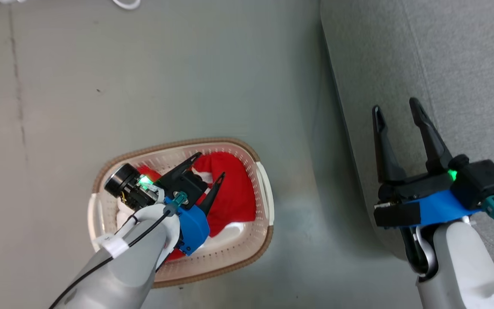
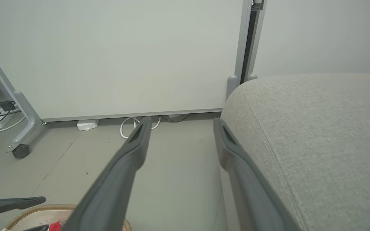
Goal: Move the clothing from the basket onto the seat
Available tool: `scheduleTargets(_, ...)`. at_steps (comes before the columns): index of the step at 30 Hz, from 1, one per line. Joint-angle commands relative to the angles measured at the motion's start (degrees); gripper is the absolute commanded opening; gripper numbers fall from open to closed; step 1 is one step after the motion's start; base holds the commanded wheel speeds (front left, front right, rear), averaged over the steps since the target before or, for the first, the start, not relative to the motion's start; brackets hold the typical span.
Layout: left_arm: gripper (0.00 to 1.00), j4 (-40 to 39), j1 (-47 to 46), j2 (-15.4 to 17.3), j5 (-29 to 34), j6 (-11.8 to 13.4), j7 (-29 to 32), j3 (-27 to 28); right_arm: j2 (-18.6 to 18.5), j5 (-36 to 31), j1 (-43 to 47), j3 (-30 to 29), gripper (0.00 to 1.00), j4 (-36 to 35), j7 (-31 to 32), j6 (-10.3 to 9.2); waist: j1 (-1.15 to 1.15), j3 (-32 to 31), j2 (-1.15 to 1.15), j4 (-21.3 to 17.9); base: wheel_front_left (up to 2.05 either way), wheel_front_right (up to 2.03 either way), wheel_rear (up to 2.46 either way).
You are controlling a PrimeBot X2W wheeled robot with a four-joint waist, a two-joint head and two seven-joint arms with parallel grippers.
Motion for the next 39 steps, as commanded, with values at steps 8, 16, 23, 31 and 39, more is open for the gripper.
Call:
scheduleTargets(8, 1.00, 9.8, -7.7, -0.1, -3.5, 0.0, -0.2, -11.3, -0.1, 0.6, -4.7, 2.1, 1.00, -2.2, -0.2, 0.11, -0.01, 10.2, 0.00, -2.8, 0.00, 0.00, 0.00)
scheduleTargets(16, 1.00, 15.0, -13.0, 0.2, -9.0, 0.0, 1.8, -23.0, -0.1, 0.5, -7.3, 3.7, 1.00, -4.7, -0.2, 0.11, -0.01, 17.2, 0.00, -4.1, 0.00, 0.00, 0.00)
scheduleTargets(23, 1.00, 16.0, -17.1, 1.7, -11.8, 0.0, 3.9, -29.4, -0.1, 1.0, -8.5, 3.8, 1.00, -7.3, -0.2, 0.11, -0.01, 22.7, 0.00, -5.6, 0.00, 0.00, 0.00)
scheduleTargets(31, 1.00, 16.5, -19.6, 2.7, -9.8, 0.0, 7.2, -30.6, -0.1, 2.2, -8.8, 4.8, 1.00, -11.0, -0.2, 0.10, -0.01, 26.9, 0.00, -7.3, 0.00, 0.00, 0.00)
scheduleTargets(39, 1.00, 17.4, -21.2, 1.8, -8.5, 0.0, 10.3, -30.7, -0.1, 1.0, -7.9, 4.3, 1.00, -14.1, -0.2, 0.08, -0.01, 28.9, 0.00, -6.3, 0.06, 0.06, 0.06)
